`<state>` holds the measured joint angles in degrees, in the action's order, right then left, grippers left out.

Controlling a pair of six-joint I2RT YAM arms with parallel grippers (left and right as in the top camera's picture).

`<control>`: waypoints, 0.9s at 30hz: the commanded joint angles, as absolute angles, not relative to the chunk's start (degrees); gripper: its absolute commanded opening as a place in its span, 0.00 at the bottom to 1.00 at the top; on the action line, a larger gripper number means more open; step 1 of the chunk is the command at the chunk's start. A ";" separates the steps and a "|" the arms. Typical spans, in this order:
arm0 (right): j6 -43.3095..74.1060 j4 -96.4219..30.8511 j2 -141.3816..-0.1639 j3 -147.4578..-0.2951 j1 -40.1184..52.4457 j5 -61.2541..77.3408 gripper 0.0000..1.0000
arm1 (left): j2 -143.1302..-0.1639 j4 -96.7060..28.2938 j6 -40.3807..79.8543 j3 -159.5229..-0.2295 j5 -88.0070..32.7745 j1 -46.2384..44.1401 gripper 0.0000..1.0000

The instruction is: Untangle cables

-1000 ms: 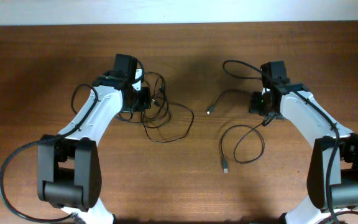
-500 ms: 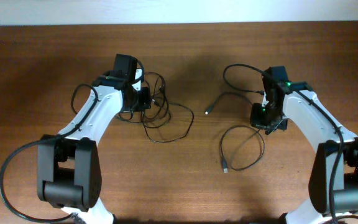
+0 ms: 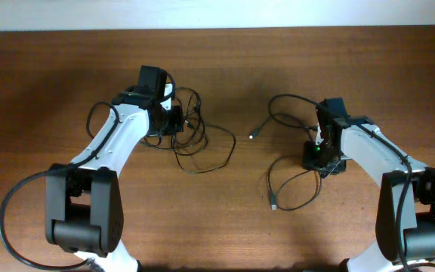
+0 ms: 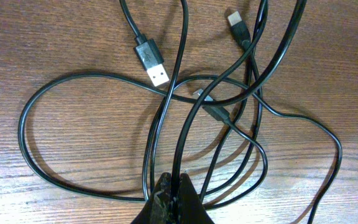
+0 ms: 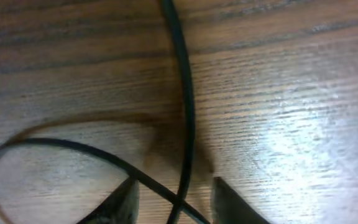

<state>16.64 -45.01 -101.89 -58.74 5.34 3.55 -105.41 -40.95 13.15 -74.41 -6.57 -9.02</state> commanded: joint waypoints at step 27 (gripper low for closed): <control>19.00 -70.76 -104.73 -108.27 -15.84 0.64 0.04 | -104.14 -40.97 13.91 -74.17 -6.17 -8.88 0.00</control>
